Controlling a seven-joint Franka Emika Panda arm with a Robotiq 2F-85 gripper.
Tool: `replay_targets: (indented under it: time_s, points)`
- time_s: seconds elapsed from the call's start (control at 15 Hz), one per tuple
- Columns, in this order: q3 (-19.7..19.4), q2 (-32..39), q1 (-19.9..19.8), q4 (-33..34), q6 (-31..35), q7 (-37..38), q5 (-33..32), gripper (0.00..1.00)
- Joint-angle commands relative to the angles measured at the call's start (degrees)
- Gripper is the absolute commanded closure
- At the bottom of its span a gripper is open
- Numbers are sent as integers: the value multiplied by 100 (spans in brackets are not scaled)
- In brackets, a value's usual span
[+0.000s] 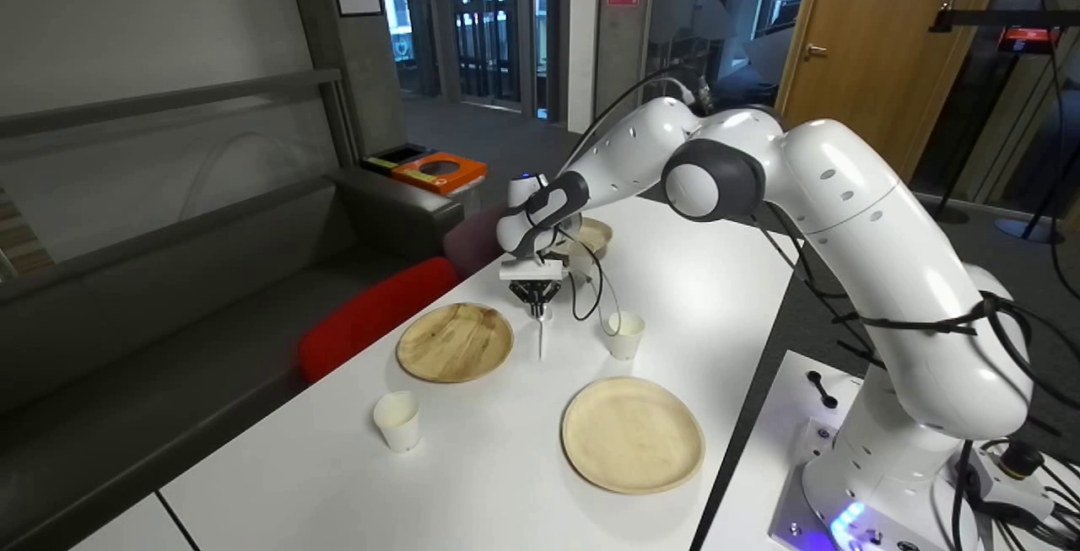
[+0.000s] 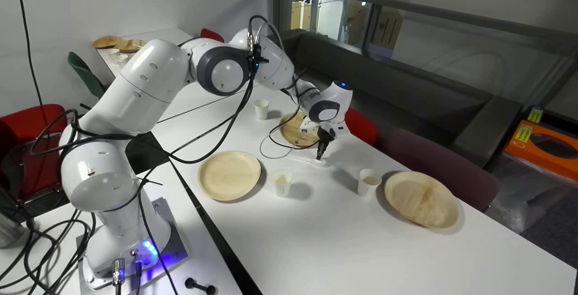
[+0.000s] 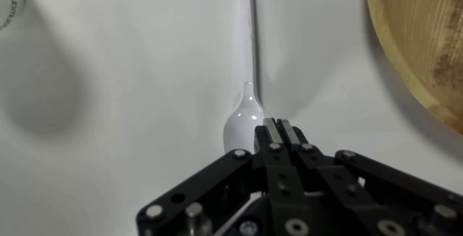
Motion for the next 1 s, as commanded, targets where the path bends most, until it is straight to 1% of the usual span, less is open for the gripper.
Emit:
replay_targets:
  time_s: [0.0, 0.13, 0.2, 0.27, 0.53, 0.6, 0.8, 0.93]
  points:
    - [109, 106, -138, 235, -113, 215, 208, 99]
    - [100, 106, -127, 240, -130, 238, 194, 99]
    - [96, 103, -120, 232, -114, 249, 187, 71]
    - [97, 105, -119, 235, -119, 248, 181, 70]
    - [105, 129, -121, 230, -113, 242, 186, 41]
    - [108, 128, -123, 228, -112, 239, 189, 37]
    - [108, 103, -129, 214, -92, 229, 194, 33]
    - [109, 94, -135, 221, -94, 225, 200, 51]
